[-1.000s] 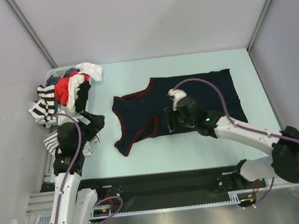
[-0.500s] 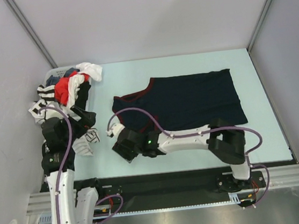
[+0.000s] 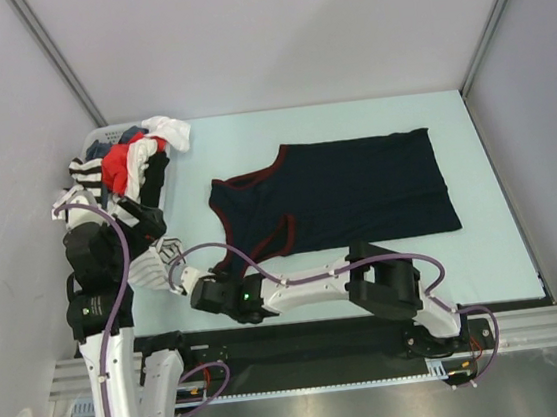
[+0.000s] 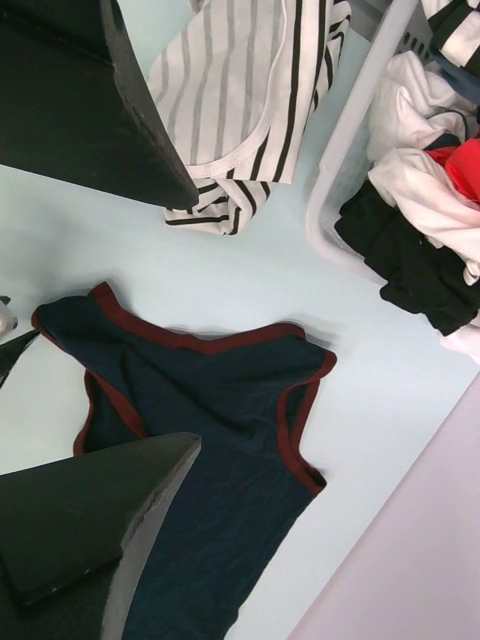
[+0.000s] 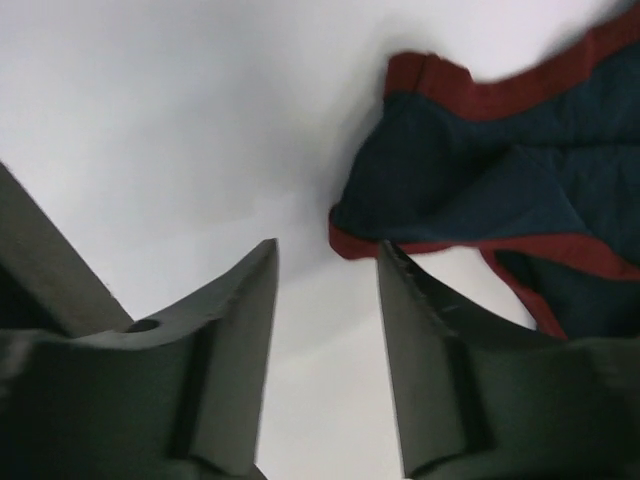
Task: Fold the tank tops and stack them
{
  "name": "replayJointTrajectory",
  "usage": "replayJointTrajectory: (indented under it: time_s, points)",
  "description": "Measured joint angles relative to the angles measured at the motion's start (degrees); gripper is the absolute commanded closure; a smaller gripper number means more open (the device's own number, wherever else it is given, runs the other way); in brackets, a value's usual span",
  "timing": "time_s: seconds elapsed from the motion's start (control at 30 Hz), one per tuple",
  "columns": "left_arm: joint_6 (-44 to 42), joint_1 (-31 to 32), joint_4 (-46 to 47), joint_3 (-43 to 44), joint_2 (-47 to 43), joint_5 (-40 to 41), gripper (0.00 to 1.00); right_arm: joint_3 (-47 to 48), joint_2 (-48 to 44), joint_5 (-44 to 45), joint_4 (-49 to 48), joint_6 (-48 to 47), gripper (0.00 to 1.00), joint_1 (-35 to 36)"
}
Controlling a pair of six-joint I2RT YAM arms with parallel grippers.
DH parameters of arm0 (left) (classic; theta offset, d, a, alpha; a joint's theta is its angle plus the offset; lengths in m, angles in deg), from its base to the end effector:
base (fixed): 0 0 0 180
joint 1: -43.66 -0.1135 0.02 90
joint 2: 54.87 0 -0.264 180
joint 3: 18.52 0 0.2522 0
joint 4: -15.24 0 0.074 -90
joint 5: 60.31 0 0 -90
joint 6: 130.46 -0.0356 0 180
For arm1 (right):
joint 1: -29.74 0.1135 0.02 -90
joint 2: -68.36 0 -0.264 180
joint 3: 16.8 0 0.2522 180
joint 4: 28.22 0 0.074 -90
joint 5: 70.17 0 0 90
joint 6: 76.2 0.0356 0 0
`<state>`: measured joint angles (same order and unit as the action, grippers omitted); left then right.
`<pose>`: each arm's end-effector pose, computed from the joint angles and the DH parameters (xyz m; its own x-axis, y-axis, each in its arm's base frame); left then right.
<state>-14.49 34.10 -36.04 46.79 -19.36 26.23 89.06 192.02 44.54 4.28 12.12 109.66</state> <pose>0.1245 0.0188 0.3521 -0.2763 -0.4898 -0.8269 -0.2574 0.8667 -0.4274 0.0977 0.4645 0.1743 -0.1098 -0.7696 -0.6291 -0.8513 0.3995 -0.3402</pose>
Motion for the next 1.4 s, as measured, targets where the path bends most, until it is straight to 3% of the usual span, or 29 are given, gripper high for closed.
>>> replayJointTrajectory:
  time_s: [0.2, 0.6, 1.1, 1.2, 1.4]
  points:
    - [-0.1, 0.0, -0.3, 0.0, 0.0, 0.1, 0.0, -1.3, 0.0, 7.0, -0.3, 3.8, 0.54, 1.3]
    - [-0.1, -0.1, -0.3, -0.2, 0.0, 0.0, 0.0, -2.9, 0.5, 8.9, -0.4, 16.3, 0.57, 1.4]
    - [-0.1, -0.1, 0.1, -0.6, 0.0, -0.4, 0.0, -4.0, 1.4, 5.7, -4.8, 20.5, 0.81, -0.7]
    - [-0.1, -0.1, 0.1, -0.6, 0.0, -0.4, 0.0, -5.3, 0.9, 3.5, -7.1, 21.3, 1.0, -1.9]
    - [-0.2, -0.1, 0.1, -1.2, -0.1, -0.4, 0.0, -7.4, -0.5, 0.9, -8.9, 22.6, 1.0, -3.5]
